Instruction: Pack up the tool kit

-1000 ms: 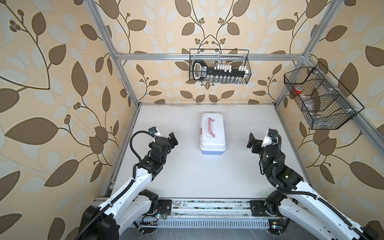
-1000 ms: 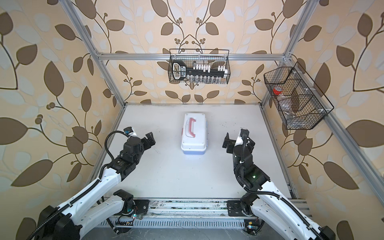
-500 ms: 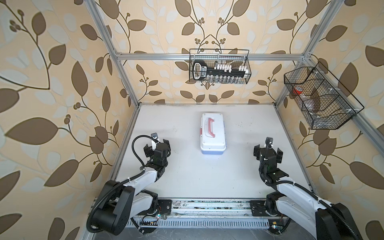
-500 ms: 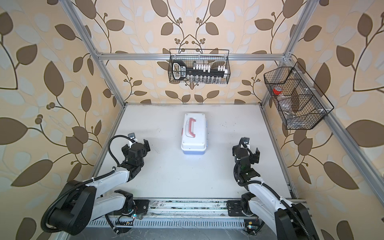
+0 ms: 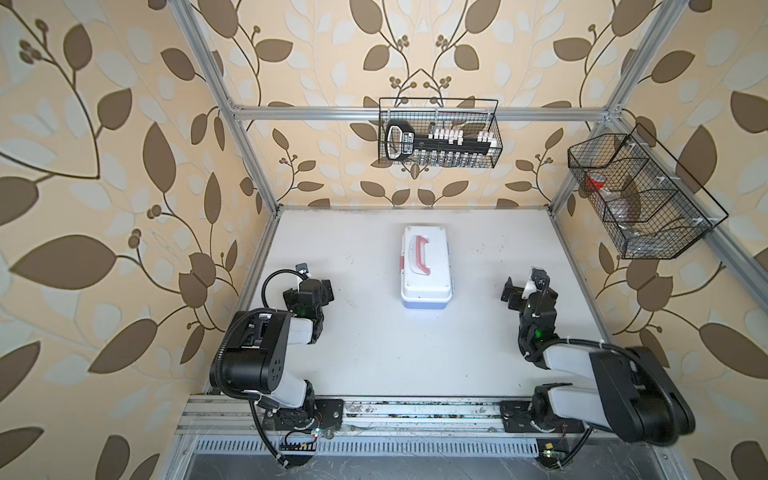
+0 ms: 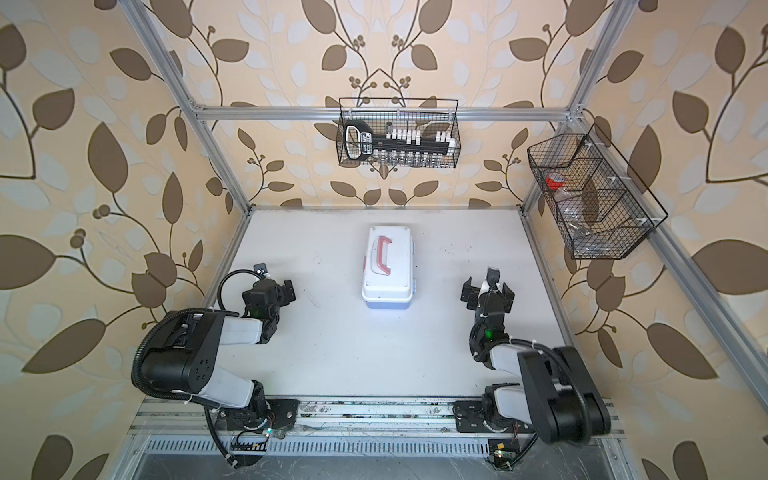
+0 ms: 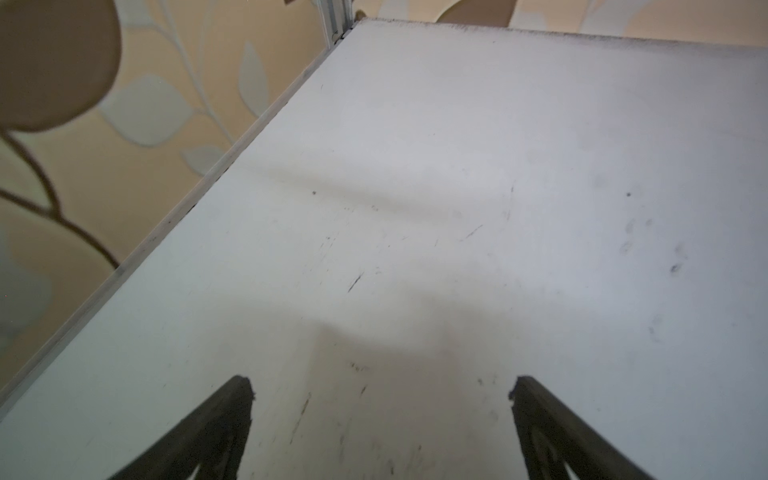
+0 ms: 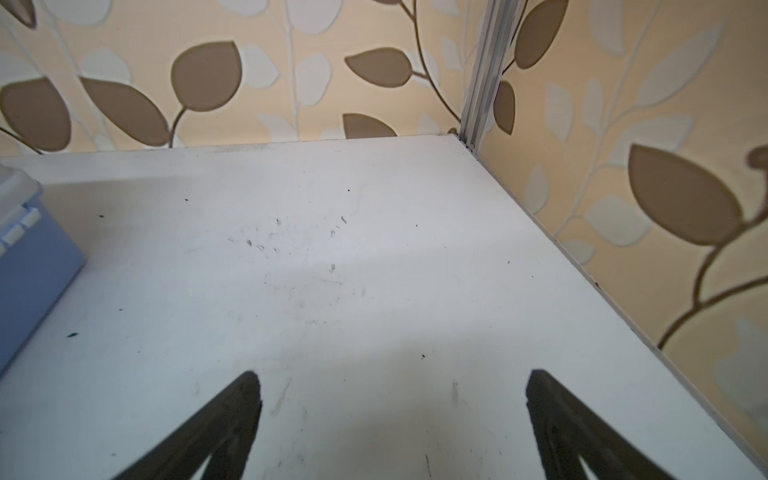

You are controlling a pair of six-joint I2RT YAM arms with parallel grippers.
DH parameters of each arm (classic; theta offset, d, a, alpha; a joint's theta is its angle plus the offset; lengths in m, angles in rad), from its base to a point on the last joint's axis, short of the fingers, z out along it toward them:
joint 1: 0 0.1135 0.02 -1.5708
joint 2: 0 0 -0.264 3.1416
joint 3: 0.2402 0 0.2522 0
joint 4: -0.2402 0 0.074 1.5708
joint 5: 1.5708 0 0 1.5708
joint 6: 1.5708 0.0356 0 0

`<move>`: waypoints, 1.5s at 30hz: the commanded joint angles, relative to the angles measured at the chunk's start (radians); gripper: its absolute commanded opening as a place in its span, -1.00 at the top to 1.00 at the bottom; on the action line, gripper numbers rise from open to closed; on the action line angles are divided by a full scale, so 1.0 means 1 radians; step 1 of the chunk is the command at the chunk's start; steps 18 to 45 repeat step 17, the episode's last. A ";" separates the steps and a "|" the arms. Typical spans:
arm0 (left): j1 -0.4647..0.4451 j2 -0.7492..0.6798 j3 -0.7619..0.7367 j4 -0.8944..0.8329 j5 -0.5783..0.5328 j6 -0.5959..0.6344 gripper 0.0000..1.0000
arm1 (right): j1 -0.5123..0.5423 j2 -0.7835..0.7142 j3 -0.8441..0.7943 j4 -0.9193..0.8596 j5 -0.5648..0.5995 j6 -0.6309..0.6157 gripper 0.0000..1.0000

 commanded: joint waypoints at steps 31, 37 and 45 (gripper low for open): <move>0.002 -0.024 0.028 0.011 0.029 0.004 -0.98 | -0.063 0.017 0.017 0.102 -0.334 -0.055 -1.00; 0.002 -0.024 0.028 0.011 0.029 0.004 -0.98 | -0.063 0.017 0.017 0.102 -0.334 -0.055 -1.00; 0.002 -0.024 0.028 0.011 0.029 0.004 -0.98 | -0.063 0.017 0.017 0.102 -0.334 -0.055 -1.00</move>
